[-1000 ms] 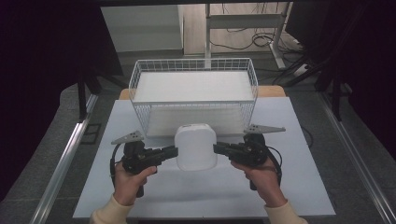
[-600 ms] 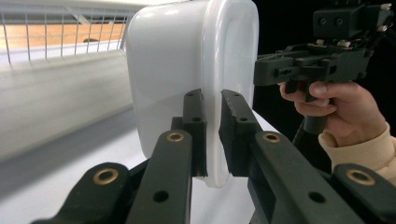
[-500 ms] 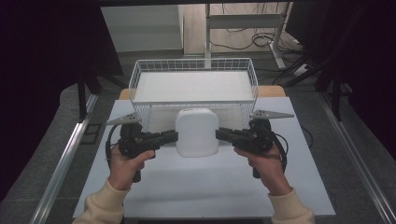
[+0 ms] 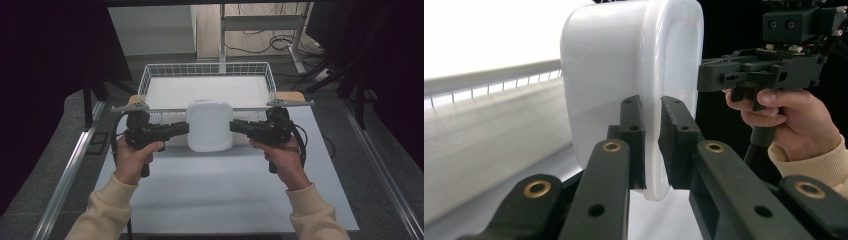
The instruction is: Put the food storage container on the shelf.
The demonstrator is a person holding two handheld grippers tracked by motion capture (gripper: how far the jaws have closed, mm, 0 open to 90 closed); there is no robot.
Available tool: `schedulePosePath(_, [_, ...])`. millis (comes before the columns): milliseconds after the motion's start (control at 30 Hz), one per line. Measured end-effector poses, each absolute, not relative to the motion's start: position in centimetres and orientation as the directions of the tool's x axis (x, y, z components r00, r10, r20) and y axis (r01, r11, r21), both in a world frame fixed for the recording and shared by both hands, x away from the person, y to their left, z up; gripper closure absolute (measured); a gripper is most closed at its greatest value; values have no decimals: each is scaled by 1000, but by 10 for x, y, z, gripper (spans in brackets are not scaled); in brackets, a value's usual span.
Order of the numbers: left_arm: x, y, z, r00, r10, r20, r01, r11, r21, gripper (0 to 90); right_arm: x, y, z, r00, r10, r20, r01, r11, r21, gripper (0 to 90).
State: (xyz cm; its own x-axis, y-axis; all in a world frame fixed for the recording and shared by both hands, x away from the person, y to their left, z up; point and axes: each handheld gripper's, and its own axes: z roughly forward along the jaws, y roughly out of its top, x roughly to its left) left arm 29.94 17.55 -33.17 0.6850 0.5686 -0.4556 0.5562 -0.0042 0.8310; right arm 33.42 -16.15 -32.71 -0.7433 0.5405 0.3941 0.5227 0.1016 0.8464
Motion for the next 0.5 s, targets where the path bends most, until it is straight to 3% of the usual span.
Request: schedulePosePath(500, [323,185,-314,690,563,-454,548,3,836,813,357,-152,-303,-744,550,379,518,119,847,793])
